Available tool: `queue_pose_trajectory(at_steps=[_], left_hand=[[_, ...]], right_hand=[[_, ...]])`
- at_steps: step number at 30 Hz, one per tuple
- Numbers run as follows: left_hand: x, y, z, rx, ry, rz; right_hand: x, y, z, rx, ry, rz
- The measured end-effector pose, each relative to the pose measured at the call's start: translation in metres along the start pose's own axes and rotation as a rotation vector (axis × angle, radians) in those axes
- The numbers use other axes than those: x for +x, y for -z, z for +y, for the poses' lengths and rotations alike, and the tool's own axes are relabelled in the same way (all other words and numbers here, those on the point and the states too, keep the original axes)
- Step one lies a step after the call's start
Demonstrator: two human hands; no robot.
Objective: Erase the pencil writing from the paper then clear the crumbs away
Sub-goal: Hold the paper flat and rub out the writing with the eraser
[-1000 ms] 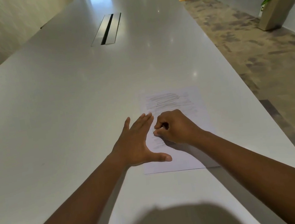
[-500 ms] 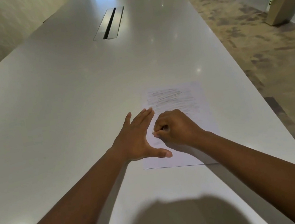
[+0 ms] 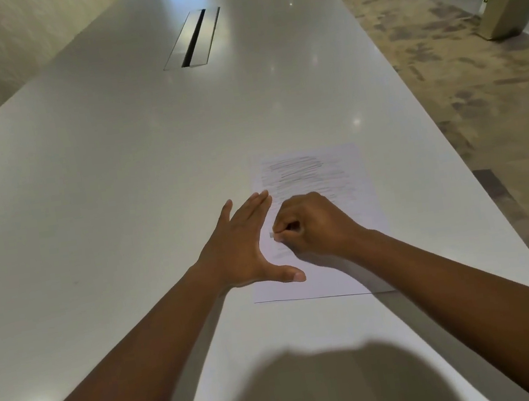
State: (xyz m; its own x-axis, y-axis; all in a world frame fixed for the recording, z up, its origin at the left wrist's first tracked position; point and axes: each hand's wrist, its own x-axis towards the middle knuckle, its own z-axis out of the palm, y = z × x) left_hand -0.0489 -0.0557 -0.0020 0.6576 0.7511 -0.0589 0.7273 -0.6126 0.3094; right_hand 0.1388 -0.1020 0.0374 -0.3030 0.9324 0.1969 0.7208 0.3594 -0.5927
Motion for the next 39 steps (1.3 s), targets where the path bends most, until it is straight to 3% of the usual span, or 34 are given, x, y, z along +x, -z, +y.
queue_pose_trajectory(at_steps=[5,13,21,27,30,39], left_hand=[[0.000,0.000,0.001,0.002,-0.001,-0.006],[0.001,0.002,0.002,-0.015,0.004,-0.017],[0.002,0.003,0.002,0.020,0.005,-0.025],[0.001,0.003,0.004,-0.032,0.008,-0.021],[0.002,0.003,0.005,-0.048,0.002,-0.007],[0.000,0.004,0.004,-0.014,0.026,-0.037]], right_hand=[[-0.011,0.000,-0.003,0.027,0.092,-0.150],[0.019,0.001,0.006,0.002,-0.002,0.055],[-0.013,-0.001,-0.004,0.066,0.142,-0.193],[0.019,0.000,0.007,0.025,0.019,0.021],[0.030,0.003,0.012,0.007,-0.011,0.040],[-0.004,0.000,0.006,0.142,0.102,-0.211]])
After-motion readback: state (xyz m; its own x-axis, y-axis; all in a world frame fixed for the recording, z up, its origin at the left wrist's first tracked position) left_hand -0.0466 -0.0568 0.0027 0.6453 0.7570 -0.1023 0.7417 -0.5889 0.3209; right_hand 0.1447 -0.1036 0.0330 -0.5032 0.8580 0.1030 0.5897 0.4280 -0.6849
